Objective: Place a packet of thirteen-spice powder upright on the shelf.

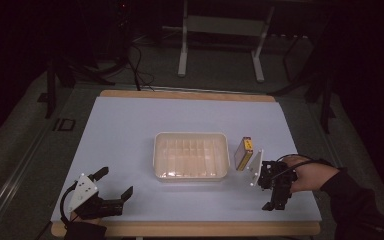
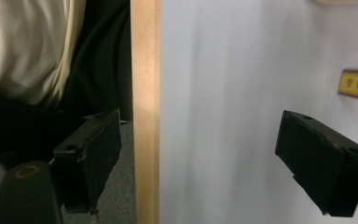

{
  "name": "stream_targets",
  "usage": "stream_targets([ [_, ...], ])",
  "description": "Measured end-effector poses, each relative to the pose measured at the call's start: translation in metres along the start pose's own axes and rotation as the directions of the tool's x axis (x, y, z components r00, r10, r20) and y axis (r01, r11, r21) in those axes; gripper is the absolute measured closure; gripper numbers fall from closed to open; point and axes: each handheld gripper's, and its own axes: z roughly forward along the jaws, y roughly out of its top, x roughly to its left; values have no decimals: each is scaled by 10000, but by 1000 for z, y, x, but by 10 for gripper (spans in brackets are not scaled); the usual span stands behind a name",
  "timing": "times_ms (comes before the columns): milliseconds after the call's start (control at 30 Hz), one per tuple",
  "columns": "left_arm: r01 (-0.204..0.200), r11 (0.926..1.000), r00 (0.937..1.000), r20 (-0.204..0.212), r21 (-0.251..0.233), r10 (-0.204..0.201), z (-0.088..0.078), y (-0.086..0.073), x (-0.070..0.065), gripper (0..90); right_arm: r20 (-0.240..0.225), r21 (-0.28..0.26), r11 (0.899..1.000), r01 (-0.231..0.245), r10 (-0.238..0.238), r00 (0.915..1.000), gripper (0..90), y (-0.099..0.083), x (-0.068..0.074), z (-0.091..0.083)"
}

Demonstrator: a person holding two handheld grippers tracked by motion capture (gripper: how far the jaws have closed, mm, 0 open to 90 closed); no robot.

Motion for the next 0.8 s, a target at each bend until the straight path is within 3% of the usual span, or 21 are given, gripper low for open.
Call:
stream_targets([
  [167,5,10000,10000,36,-4,-5,0,0,0,1,-5,-26,9996,271,-271,9996,144,8,1,-3],
  [467,-16,10000,9999,132,30,16,-2,-3,1,1,679,-242,9977,633,-616,9958,135,21,-1,-23],
  [633,44,10000,10000,72,1,-44,-6,-4,1,1,1147,-699,9962,516,-434,9925,133,26,-4,-41],
  [800,-49,10000,10000,18,-7,49,-10,-5,0,1,1566,-803,9956,474,-343,9871,133,31,-10,-52],
])
